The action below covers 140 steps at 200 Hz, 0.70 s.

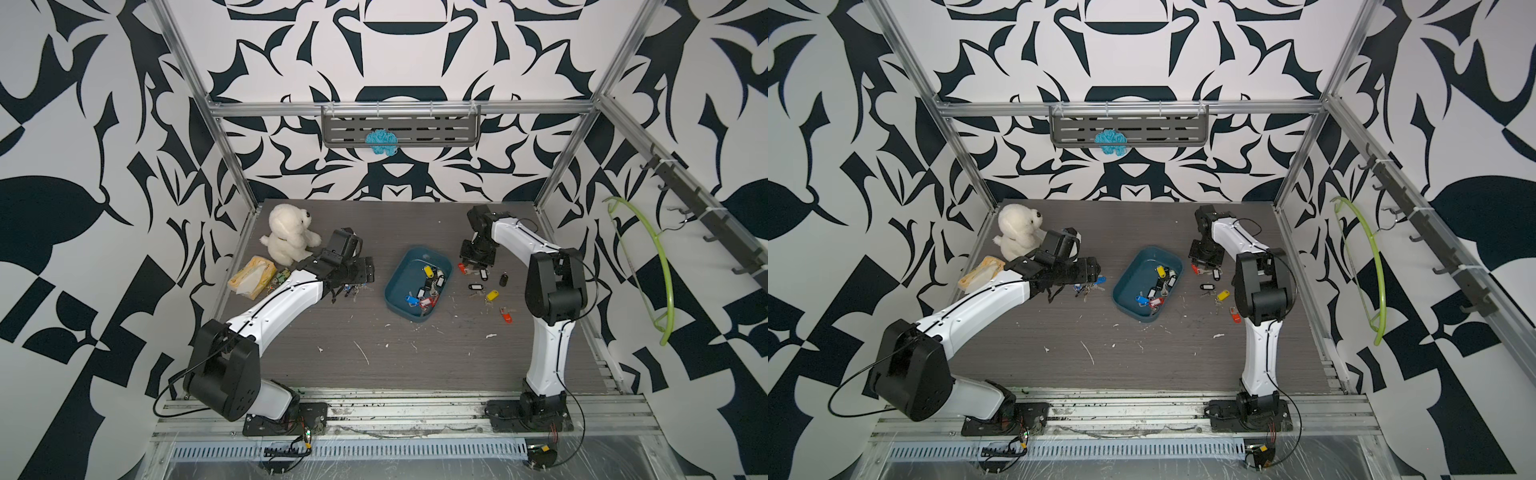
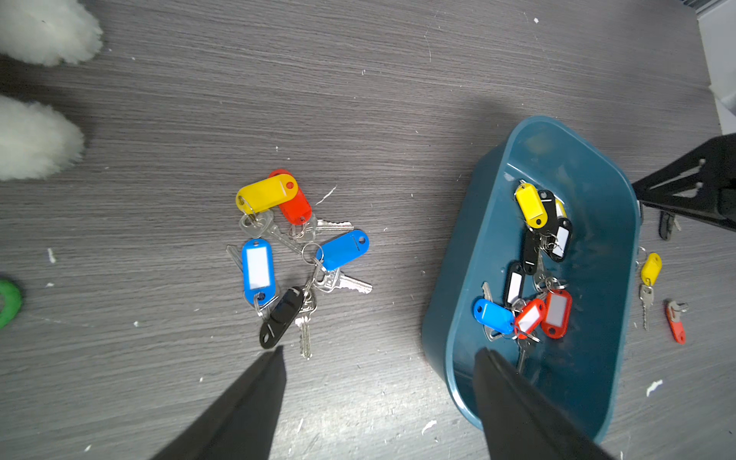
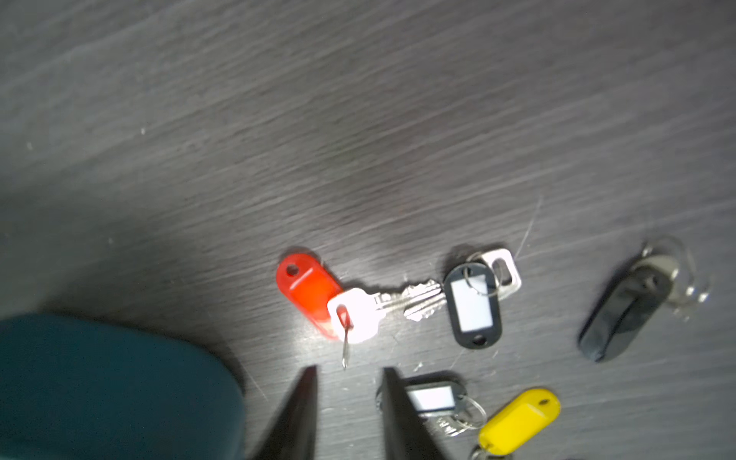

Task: Take the keys out of the storage box
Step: Place the key at the center of the board.

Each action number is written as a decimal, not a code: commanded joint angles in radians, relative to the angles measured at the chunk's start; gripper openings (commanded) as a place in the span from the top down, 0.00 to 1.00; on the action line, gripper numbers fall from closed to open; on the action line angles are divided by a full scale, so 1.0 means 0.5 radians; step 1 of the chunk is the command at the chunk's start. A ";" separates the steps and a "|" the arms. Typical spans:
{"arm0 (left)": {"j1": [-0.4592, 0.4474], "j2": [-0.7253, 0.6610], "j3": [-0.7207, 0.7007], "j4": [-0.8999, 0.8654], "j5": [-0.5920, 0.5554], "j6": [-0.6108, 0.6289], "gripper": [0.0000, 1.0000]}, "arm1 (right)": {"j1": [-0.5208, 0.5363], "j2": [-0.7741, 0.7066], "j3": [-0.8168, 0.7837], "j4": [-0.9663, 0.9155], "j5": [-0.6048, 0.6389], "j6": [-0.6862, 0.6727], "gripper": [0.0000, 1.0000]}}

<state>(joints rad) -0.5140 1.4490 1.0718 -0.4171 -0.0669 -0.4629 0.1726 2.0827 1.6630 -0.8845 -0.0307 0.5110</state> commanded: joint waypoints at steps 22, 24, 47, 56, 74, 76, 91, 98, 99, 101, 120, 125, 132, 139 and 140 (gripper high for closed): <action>-0.036 0.032 0.083 -0.068 -0.033 0.021 0.18 | 0.006 -0.161 0.046 -0.029 0.020 -0.011 0.46; -0.037 0.032 0.086 -0.068 -0.034 0.021 0.18 | 0.007 -0.168 0.049 -0.036 0.021 -0.015 0.46; -0.058 0.029 0.115 -0.074 -0.049 0.023 0.18 | 0.020 -0.292 0.058 -0.084 0.026 -0.013 0.50; -0.065 0.031 0.123 -0.074 -0.052 0.021 0.18 | 0.041 -0.341 0.054 -0.086 0.002 -0.023 0.53; -0.075 0.035 0.130 -0.069 -0.056 0.018 0.18 | 0.152 -0.397 0.095 -0.125 0.009 -0.056 0.55; -0.078 0.035 0.130 -0.069 -0.054 0.016 0.18 | 0.170 -0.395 0.103 -0.130 0.010 -0.059 0.55; -0.088 0.035 0.118 -0.054 -0.056 0.003 0.18 | 0.298 -0.353 0.198 -0.210 0.010 -0.086 0.54; -0.090 0.034 0.110 -0.050 -0.055 -0.002 0.18 | 0.364 -0.312 0.251 -0.246 0.006 -0.100 0.52; -0.091 0.035 0.109 -0.050 -0.056 -0.003 0.18 | 0.375 -0.307 0.260 -0.250 0.006 -0.102 0.51; -0.094 0.035 0.109 -0.048 -0.056 -0.006 0.18 | 0.390 -0.296 0.275 -0.257 0.002 -0.106 0.51; -0.104 0.024 0.086 -0.042 -0.056 -0.015 0.18 | 0.517 -0.145 0.403 -0.297 -0.043 -0.143 0.43; -0.104 0.021 0.081 -0.043 -0.057 -0.016 0.18 | 0.539 -0.101 0.436 -0.313 -0.054 -0.149 0.41; -0.104 0.009 0.071 -0.043 -0.057 -0.016 0.18 | 0.563 -0.048 0.478 -0.326 -0.067 -0.159 0.40; -0.104 -0.001 0.062 -0.046 -0.065 -0.013 0.18 | 0.577 0.002 0.507 -0.325 -0.078 -0.157 0.40; -0.104 -0.003 0.061 -0.048 -0.065 -0.013 0.18 | 0.579 0.008 0.508 -0.324 -0.081 -0.160 0.40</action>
<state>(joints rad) -0.5629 1.4590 1.1137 -0.4385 -0.0895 -0.4675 0.4362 2.0075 1.8660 -0.9794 -0.0479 0.4610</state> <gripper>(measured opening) 0.820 0.595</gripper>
